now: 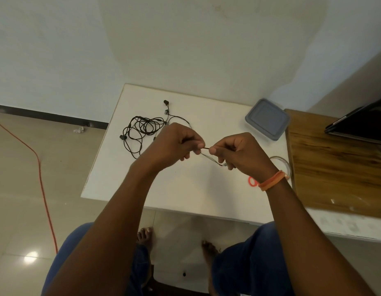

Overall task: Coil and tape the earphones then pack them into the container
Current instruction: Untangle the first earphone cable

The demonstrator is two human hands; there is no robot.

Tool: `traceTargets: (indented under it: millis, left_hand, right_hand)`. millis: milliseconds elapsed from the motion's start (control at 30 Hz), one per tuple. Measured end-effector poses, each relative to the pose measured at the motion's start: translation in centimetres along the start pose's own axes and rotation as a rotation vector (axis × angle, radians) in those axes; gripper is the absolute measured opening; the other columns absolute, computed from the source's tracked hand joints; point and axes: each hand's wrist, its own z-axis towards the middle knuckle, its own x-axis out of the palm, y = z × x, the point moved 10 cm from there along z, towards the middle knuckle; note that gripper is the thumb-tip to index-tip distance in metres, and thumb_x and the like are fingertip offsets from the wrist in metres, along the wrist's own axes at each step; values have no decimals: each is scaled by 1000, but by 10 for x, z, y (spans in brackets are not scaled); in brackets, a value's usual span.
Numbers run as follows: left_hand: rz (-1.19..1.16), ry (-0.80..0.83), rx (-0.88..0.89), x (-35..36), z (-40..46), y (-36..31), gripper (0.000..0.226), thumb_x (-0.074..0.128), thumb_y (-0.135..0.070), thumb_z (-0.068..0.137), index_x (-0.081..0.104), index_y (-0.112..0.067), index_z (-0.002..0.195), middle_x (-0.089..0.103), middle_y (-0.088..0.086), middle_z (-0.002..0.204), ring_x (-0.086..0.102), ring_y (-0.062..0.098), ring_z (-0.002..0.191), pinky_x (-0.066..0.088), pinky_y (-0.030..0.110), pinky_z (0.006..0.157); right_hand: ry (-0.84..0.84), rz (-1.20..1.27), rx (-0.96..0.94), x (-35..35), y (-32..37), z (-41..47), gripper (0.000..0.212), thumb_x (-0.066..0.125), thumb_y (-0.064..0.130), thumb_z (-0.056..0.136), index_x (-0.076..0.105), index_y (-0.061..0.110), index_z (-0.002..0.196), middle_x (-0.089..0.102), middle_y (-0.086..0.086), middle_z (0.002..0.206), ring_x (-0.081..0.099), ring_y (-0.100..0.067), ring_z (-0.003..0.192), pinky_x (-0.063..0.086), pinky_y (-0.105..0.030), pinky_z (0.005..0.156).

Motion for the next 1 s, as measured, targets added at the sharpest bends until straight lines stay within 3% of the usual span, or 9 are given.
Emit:
traceTargets:
  millis: [133,200,300,433,600,733,833,900,1000]
  left_hand:
    - [322,-166,69,-30,0,-3,17,56,-3,92,70,-10,87,66,-6,73,60,8,68,37,8,60]
    - [445,-362,110,-56,-6,-4,17,54,0,92,68,-9,88,66,0,77,60,19,75,38,18,65]
    - [469,-558,64,-83,-17,5,15,53,-1,93,65,-8,88,66,3,78,59,21,74,43,30,67]
    - [275,-473,-21,-74,-12,19,15,55,-6,94,67,-8,86,62,-7,71,57,11,68,38,12,62]
    - [157,-358,-114,-58,-6,35,15,55,-10,93,68,-12,86,65,-10,72,55,5,63,44,24,60]
    - [238,-172,-94,-35,-3,36,14,59,-16,95,70,-15,87,63,-13,71,53,-8,58,34,9,54]
    - [236,-111,-32,-32,-5,29,13,65,-23,93,76,-15,90,66,-14,75,53,-17,65,34,3,58]
    - [235,-61,-43,-31,-7,31,14,66,-26,92,77,-17,91,70,-11,81,56,-14,69,36,5,61]
    - [288,-55,-96,-36,-12,37,12,67,-24,92,77,-18,93,69,-8,81,57,0,72,42,19,65]
  right_hand:
    - [95,47,60,1,-9,-5,17,73,23,86,75,6,85,71,-13,68,69,-21,59,58,-33,63]
    - [79,67,52,-5,-8,-6,14,71,19,87,75,6,85,72,-14,68,67,-19,59,56,-27,62]
    - [-93,133,-16,-27,1,-5,14,69,16,88,75,4,85,68,-17,67,63,-25,56,56,-28,58]
    - [-251,145,-80,-43,10,-7,14,69,18,89,75,7,84,64,-3,61,56,-23,46,50,-32,51]
    - [-387,192,-88,-52,9,-8,15,68,21,90,75,10,83,62,3,58,43,-12,46,38,-23,47]
    - [-331,-38,-64,-44,2,-3,16,68,19,90,74,8,81,66,4,63,56,0,54,44,-13,58]
    - [-362,-113,-21,-52,-11,-3,19,67,20,90,75,6,80,65,4,63,58,3,58,44,-12,60]
    - [-382,-135,14,-59,-20,-4,18,67,19,90,74,4,82,64,2,63,58,6,56,42,-7,58]
    - [-424,-196,42,-68,-29,-7,19,67,18,90,74,2,83,63,0,64,58,8,56,42,-3,57]
